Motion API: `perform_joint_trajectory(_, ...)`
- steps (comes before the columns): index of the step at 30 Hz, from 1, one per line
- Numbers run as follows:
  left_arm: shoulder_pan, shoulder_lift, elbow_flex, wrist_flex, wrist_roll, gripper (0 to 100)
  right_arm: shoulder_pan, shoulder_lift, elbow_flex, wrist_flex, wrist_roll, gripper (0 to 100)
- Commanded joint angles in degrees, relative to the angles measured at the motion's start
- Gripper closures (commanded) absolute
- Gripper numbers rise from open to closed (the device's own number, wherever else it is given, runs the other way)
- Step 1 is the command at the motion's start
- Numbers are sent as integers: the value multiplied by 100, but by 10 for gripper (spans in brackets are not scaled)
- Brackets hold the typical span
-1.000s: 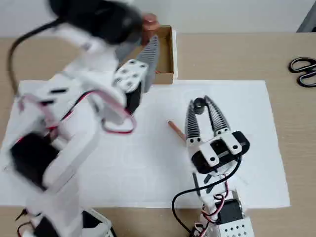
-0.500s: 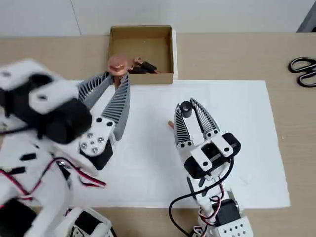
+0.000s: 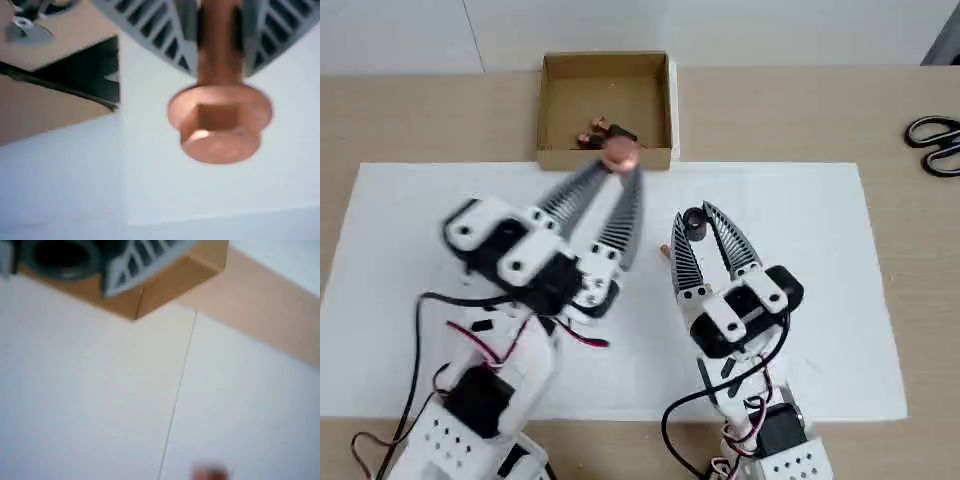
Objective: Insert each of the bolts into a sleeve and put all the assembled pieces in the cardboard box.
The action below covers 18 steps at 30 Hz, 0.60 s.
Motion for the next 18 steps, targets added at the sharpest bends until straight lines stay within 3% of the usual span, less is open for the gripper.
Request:
perform_joint_trajectory(1, 299, -132, -40, -229, -26, 994, -48, -75, 35, -374, 0, 994)
perform_joint_trajectory(7, 818, -105, -13, -396, -35, 994, -365, -75, 35, -391, -26, 994)
perform_joint_trajectory(13, 862, 352, -189, -791, -44, 994, -549, -66, 35, -391, -26, 994)
perform_joint_trajectory(18, 862, 703, 66, -1248, -668, 994, -541, -75, 35, -391, -18, 994)
